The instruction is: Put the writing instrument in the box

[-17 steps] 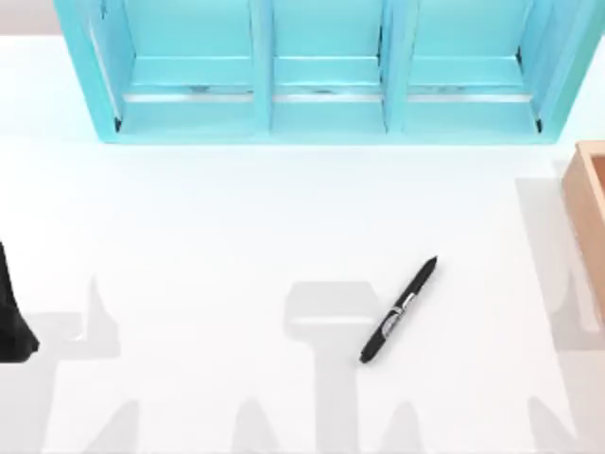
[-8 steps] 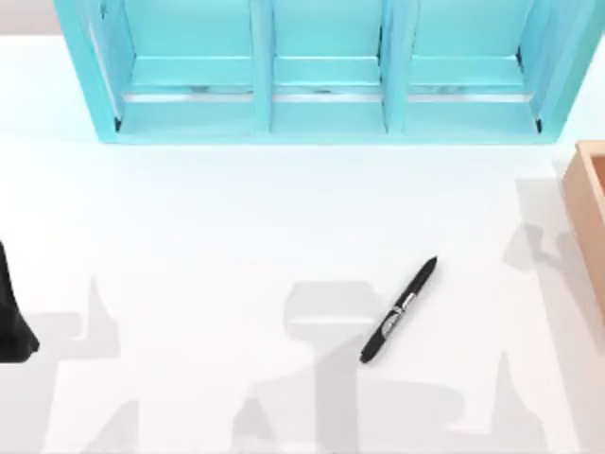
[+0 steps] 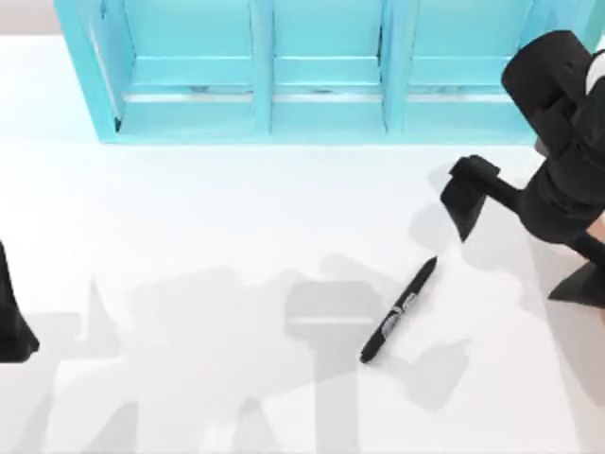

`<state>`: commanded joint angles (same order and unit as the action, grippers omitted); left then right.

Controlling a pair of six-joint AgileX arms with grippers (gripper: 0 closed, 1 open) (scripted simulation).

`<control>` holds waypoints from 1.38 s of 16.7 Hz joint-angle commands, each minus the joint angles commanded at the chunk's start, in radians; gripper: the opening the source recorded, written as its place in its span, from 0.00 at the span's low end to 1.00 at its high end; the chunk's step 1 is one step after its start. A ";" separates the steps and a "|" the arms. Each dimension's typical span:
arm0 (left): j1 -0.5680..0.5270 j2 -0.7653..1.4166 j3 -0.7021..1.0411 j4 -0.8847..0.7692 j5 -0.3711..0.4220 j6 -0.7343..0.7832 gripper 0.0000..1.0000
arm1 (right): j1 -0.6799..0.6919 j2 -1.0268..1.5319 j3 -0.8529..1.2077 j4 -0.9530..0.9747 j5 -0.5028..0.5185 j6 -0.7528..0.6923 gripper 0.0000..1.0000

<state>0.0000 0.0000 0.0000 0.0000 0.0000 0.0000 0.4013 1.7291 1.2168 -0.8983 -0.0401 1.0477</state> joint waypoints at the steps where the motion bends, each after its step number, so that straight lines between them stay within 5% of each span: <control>1: 0.000 0.000 0.000 0.000 0.000 0.000 1.00 | 0.037 0.060 0.056 -0.027 0.001 0.039 1.00; 6: 0.000 0.000 0.000 0.000 0.000 0.000 1.00 | 0.168 0.215 0.239 -0.086 0.005 0.153 1.00; 13: 0.000 0.000 0.000 0.000 0.000 0.000 1.00 | 0.173 0.221 0.245 -0.082 0.005 0.160 1.00; 23: 0.000 0.000 0.000 0.000 0.000 0.000 1.00 | 0.187 0.404 0.105 0.241 0.008 0.174 1.00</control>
<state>0.0000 0.0000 0.0000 0.0000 0.0000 0.0000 0.5885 2.1334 1.3220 -0.6572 -0.0319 1.2214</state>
